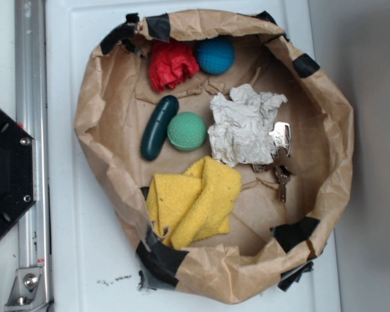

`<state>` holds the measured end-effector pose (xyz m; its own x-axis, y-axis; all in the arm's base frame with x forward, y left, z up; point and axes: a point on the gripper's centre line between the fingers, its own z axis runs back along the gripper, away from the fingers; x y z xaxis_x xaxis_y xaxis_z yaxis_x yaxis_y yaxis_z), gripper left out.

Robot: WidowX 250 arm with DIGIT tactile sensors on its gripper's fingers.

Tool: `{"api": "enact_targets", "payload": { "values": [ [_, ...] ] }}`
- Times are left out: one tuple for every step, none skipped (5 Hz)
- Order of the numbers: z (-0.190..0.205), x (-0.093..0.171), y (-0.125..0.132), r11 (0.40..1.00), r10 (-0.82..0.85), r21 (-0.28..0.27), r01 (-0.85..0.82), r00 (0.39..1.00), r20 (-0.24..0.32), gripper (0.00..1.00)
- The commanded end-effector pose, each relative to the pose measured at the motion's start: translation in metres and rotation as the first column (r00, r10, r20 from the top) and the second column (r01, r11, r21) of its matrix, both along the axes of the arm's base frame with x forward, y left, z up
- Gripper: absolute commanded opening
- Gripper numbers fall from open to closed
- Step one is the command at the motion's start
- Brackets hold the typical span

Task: Grab the yellow cloth.

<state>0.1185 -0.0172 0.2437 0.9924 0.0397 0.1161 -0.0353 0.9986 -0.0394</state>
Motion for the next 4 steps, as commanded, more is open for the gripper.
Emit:
{"api": "enact_targets", "payload": {
  "values": [
    [0.0,0.0,0.0,1.0,0.0,0.0,0.0,1.0,0.0,1.0],
    [-0.02,0.05,-0.005,0.997,-0.054,-0.053,0.05,0.996,-0.067,1.0],
    [-0.039,0.1,-0.001,0.986,0.152,-0.053,-0.155,0.987,-0.05,1.0],
    [-0.079,0.133,0.012,0.917,0.391,-0.056,-0.396,0.917,-0.081,1.0]
  ]
}}
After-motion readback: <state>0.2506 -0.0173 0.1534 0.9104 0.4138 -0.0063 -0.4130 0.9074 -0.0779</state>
